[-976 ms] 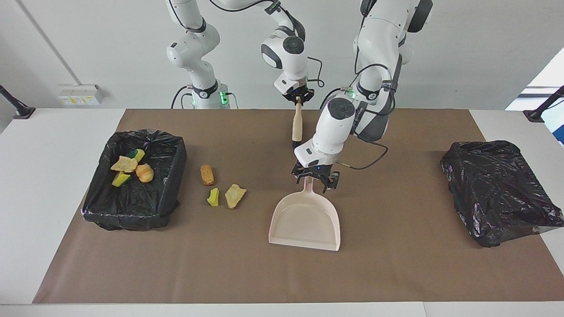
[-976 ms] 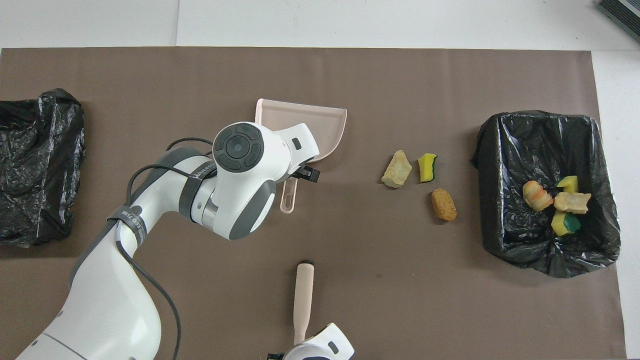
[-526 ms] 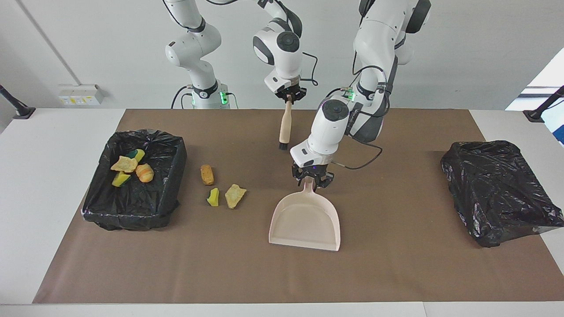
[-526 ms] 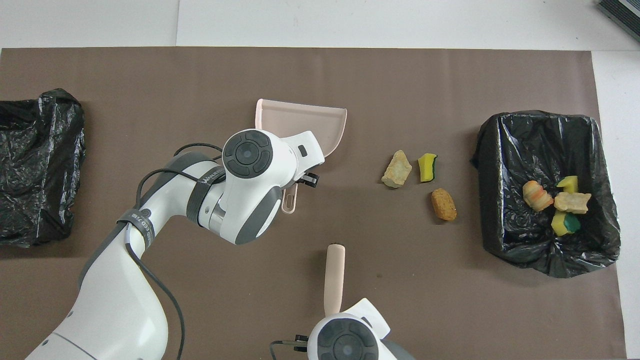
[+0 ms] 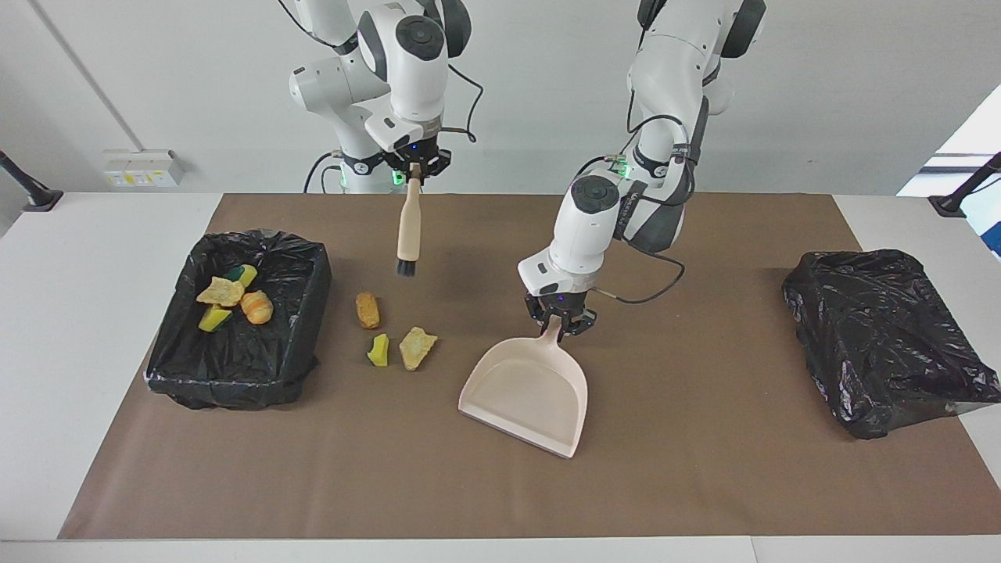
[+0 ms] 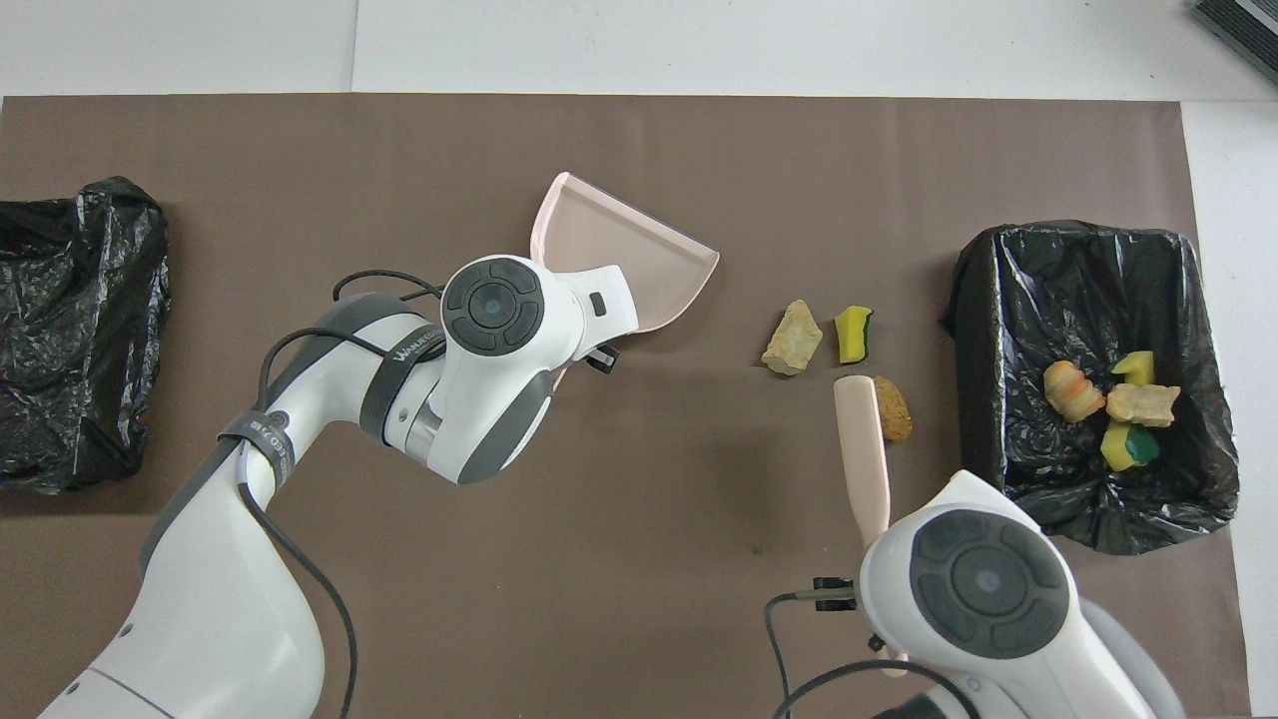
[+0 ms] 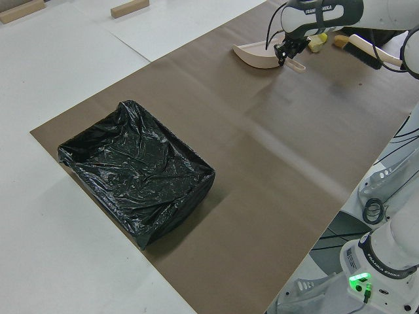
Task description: Sweep and dump trash in bin
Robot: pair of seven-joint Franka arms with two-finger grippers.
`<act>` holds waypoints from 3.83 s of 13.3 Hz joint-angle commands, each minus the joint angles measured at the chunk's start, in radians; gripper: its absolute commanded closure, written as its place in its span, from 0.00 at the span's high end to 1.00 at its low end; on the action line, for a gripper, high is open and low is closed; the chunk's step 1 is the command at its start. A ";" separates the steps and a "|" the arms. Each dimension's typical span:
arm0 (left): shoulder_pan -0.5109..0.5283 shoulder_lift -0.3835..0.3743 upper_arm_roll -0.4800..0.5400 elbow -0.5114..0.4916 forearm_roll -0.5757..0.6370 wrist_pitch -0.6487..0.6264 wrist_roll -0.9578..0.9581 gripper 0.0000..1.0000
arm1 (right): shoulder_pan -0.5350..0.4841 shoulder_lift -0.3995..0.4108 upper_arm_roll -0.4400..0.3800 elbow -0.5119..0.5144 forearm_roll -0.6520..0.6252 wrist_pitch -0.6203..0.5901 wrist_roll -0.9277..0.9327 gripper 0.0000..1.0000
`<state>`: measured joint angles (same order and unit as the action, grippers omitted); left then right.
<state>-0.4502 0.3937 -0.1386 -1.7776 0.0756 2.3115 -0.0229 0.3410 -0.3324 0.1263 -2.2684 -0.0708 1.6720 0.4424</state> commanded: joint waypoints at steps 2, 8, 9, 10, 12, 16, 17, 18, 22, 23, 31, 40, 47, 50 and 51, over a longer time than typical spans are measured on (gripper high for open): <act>0.047 -0.067 0.007 -0.011 0.035 -0.090 0.327 0.00 | -0.161 0.142 0.016 0.061 -0.205 0.037 -0.257 0.00; 0.061 -0.073 0.007 0.006 0.061 -0.242 0.858 0.00 | -0.235 0.288 0.023 0.018 -0.255 0.176 -0.202 0.00; 0.061 -0.079 0.007 0.004 0.061 -0.260 0.886 0.00 | -0.229 0.299 0.023 0.017 -0.221 0.187 -0.211 0.00; 0.054 -0.078 0.005 0.003 0.061 -0.273 0.893 0.00 | -0.227 0.311 0.023 0.017 -0.160 0.204 -0.226 0.00; 0.044 -0.075 -0.001 -0.009 0.059 -0.300 0.893 0.00 | -0.217 0.351 0.024 0.021 0.009 0.260 -0.286 0.00; 0.001 -0.079 -0.006 -0.031 0.058 -0.330 0.888 0.00 | -0.139 0.400 0.024 0.107 0.225 0.276 -0.320 0.00; -0.002 -0.079 -0.006 -0.031 0.058 -0.327 0.888 0.00 | -0.123 0.414 0.024 0.133 0.297 0.276 -0.318 0.00; -0.002 -0.079 -0.006 -0.035 0.058 -0.322 0.887 0.00 | -0.105 0.424 0.024 0.156 0.375 0.281 -0.318 0.00; -0.002 -0.102 -0.004 -0.085 0.058 -0.296 0.879 0.00 | -0.066 0.446 0.026 0.208 0.514 0.296 -0.307 0.00; -0.002 -0.108 -0.004 -0.098 0.058 -0.272 0.877 0.00 | -0.056 0.446 0.026 0.220 0.537 0.295 -0.306 0.00; 0.019 -0.111 -0.004 -0.114 0.058 -0.251 0.876 0.00 | -0.118 0.378 -0.002 0.343 0.135 0.121 -0.283 0.00; 0.025 -0.113 -0.004 -0.128 0.056 -0.231 0.874 0.00 | -0.089 0.607 0.053 0.394 0.069 0.175 -0.370 0.00; 0.027 -0.115 -0.004 -0.134 0.056 -0.233 0.874 0.00 | -0.088 0.518 0.107 0.352 0.407 0.074 -0.381 0.00; 0.027 -0.116 -0.004 -0.135 0.056 -0.233 0.873 0.00 | -0.108 0.408 0.093 0.357 0.373 -0.032 -0.279 0.00; 0.027 -0.118 -0.004 -0.135 0.056 -0.231 0.873 0.00 | -0.126 0.386 0.093 0.354 0.329 -0.090 -0.240 0.00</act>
<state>-0.4328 0.3052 -0.1438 -1.8626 0.1134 2.0513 0.8577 0.2511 0.1362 0.2183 -1.8867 0.2929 1.6556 0.1393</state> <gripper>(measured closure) 0.674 0.736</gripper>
